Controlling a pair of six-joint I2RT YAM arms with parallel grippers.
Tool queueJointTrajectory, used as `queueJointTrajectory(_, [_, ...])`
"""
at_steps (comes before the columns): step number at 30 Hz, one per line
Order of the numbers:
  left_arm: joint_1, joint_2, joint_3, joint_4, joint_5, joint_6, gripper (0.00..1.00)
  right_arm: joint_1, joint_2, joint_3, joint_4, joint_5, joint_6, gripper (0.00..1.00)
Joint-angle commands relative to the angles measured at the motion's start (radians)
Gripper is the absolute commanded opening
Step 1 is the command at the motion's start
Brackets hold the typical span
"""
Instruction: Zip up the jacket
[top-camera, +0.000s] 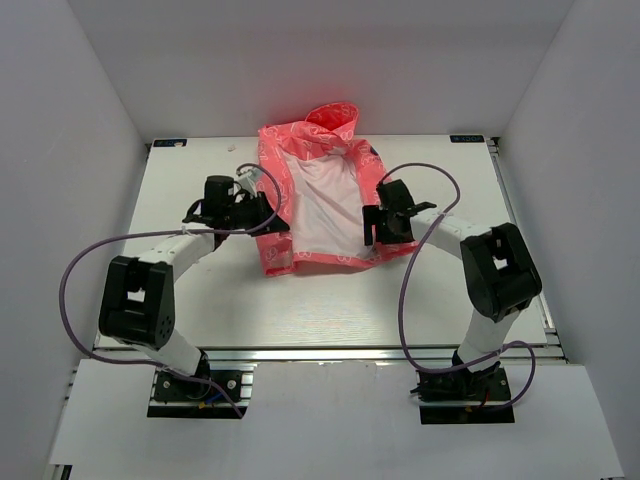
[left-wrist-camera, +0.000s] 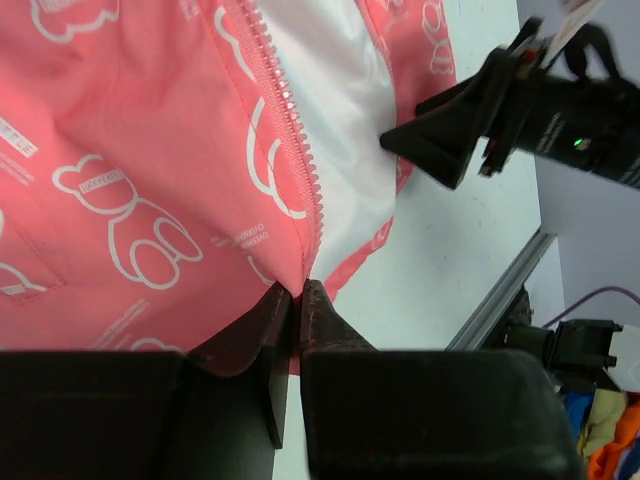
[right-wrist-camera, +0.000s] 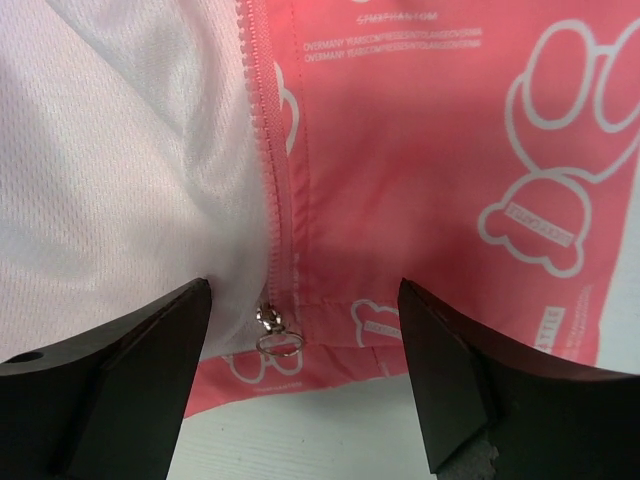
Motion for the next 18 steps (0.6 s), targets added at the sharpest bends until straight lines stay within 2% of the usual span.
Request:
queueJointTrajectory(1, [0.001,-0.087,0.091,-0.161,-0.102,0.050,0.18,-0.003,0.025,0.020,0.006,-0.040,0.012,0.80])
queueJointTrajectory(5, [0.001,-0.111,0.189,-0.316,-0.182,0.083,0.18,-0.003,0.049,-0.002,0.001,-0.014,0.027,0.71])
queueJointTrajectory(6, [0.001,-0.122,0.203,-0.336,-0.195,0.083,0.17,-0.003,0.051,-0.006,0.001,-0.003,0.027,0.61])
queueJointTrajectory(8, [-0.001,-0.136,0.242,-0.380,-0.196,0.090,0.16,-0.003,0.056,-0.009,-0.002,0.009,0.029,0.49])
queueJointTrajectory(9, [-0.001,-0.145,0.253,-0.385,-0.190,0.086,0.16,-0.003,0.053,-0.012,0.000,0.020,0.032,0.38])
queueJointTrajectory(10, [-0.001,-0.166,0.264,-0.384,-0.183,0.081,0.15,-0.003,0.043,-0.017,0.004,0.023,0.030,0.35])
queueJointTrajectory(11, [-0.001,-0.177,0.279,-0.376,-0.135,0.080,0.15,-0.003,0.036,-0.020,0.009,0.026,0.033,0.25])
queueJointTrajectory(15, [-0.031,-0.234,0.318,-0.327,-0.028,0.066,0.15,-0.003,0.007,-0.025,0.029,0.011,0.032,0.08])
queueJointTrajectory(18, [-0.097,-0.266,0.357,-0.333,-0.026,0.076,0.14,-0.003,0.011,-0.020,0.032,-0.029,0.033,0.00])
